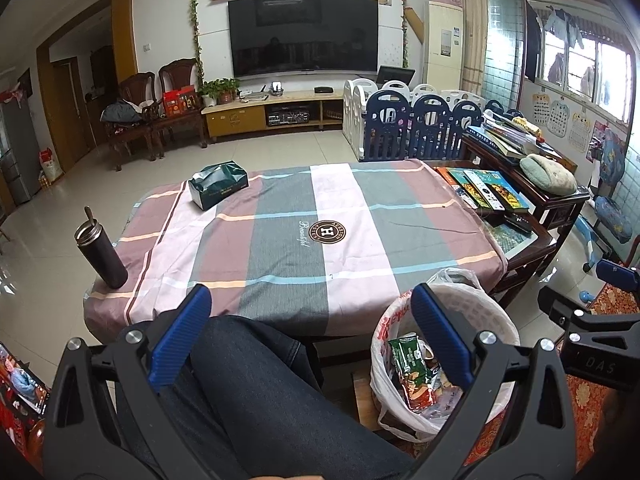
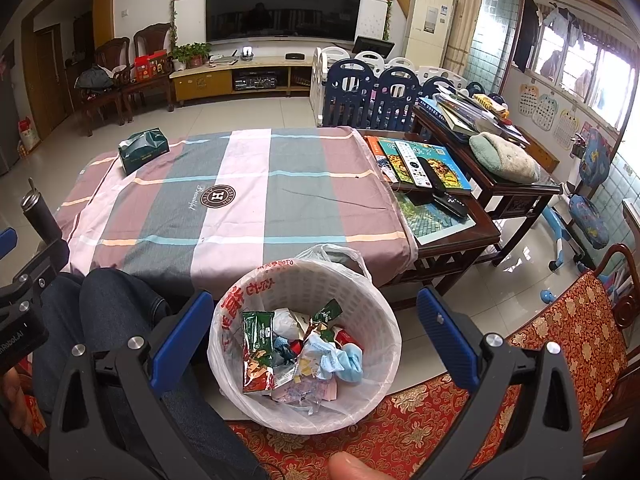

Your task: Collect trash

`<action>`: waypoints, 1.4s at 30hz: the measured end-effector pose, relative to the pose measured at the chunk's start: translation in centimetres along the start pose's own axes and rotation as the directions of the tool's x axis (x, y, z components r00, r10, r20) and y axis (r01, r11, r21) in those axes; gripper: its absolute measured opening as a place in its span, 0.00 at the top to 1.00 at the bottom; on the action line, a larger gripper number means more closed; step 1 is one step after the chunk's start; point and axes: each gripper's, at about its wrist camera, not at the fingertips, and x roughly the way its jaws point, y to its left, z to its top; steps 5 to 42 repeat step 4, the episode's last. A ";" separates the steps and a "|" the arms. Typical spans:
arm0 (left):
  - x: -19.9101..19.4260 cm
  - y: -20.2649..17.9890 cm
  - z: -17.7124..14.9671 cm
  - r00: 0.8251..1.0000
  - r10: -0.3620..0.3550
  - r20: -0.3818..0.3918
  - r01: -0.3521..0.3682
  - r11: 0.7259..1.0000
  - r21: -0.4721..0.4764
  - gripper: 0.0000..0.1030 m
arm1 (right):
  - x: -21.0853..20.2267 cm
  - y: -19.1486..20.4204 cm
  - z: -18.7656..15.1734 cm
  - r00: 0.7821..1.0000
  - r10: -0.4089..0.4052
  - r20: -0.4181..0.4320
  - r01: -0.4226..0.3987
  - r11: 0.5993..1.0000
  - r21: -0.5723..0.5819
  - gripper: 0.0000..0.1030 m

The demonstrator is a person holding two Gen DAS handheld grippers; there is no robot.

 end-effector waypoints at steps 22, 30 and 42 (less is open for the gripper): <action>0.1 0.1 0.0 1.000 0.001 -0.007 -0.001 1.000 -0.005 0.03 | 0.0 0.0 -0.1 1.000 0.001 -0.002 -0.001 1.000 0.002 0.04; 0.1 0.1 0.0 1.000 0.001 -0.007 -0.001 1.000 -0.005 0.03 | 0.0 0.0 -0.1 1.000 0.001 -0.002 -0.001 1.000 0.002 0.04; 0.1 0.1 0.0 1.000 0.001 -0.007 -0.001 1.000 -0.005 0.03 | 0.0 0.0 -0.1 1.000 0.001 -0.002 -0.001 1.000 0.002 0.04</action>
